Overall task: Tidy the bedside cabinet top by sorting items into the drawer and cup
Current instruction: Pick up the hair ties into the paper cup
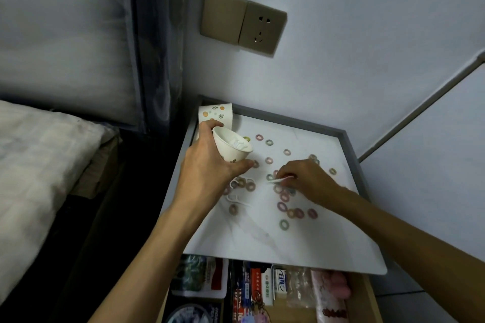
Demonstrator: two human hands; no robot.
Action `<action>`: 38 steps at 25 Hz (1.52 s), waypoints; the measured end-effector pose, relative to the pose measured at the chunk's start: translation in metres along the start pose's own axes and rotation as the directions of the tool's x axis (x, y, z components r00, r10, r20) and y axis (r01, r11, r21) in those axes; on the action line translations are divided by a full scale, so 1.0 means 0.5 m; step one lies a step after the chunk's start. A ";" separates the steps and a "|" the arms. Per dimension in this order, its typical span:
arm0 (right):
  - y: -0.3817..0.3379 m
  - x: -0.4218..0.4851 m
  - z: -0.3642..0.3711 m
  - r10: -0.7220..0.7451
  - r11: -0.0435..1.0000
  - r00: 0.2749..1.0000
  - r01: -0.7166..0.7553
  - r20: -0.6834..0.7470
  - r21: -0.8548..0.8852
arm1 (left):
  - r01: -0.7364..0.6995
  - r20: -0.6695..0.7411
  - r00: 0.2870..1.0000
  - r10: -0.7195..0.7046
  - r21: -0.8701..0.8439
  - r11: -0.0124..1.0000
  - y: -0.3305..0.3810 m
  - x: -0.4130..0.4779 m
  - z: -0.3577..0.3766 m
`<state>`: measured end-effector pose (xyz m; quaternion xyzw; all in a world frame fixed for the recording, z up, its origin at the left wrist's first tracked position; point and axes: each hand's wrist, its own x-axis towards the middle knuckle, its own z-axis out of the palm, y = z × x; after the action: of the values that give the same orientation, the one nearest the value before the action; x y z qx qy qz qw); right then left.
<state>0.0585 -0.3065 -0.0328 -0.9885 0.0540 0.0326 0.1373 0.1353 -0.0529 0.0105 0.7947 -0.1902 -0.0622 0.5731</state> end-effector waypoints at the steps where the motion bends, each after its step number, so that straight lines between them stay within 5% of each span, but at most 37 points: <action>1: -0.004 -0.001 0.011 -0.034 0.999 0.999 0.034 0.017 -0.025 | 0.000 0.001 1.000 0.000 0.002 1.000 -0.001 0.000 0.001; 15: -0.012 0.018 0.041 0.026 0.974 0.998 -0.014 0.050 -0.225 | -0.014 0.000 1.000 0.014 0.003 1.000 -0.001 -0.006 0.018; 24: -0.044 0.005 -0.076 0.171 0.931 0.948 -0.066 -0.269 0.360 | -0.016 0.015 1.000 0.016 0.008 1.000 -0.008 -0.006 0.025; 32: -0.205 0.039 -0.165 -0.272 0.905 0.960 0.277 -0.063 0.322 | -0.014 0.081 0.997 0.011 0.040 0.999 -0.008 -0.008 0.036; 36: -0.142 0.050 -0.161 -0.033 0.820 0.971 0.161 -0.236 0.550 | 0.014 0.081 0.997 -0.015 0.014 1.000 -0.007 -0.006 0.033; 38: -0.037 0.047 -0.147 0.268 0.886 0.928 -0.132 -0.259 0.444 | 0.020 0.090 0.996 -0.020 0.000 1.000 -0.007 -0.007 0.031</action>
<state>0.0875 -0.3116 0.0410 -0.9173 0.1838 -0.1225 0.3314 0.1281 -0.0645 0.0015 0.7926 -0.2079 -0.1040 0.5637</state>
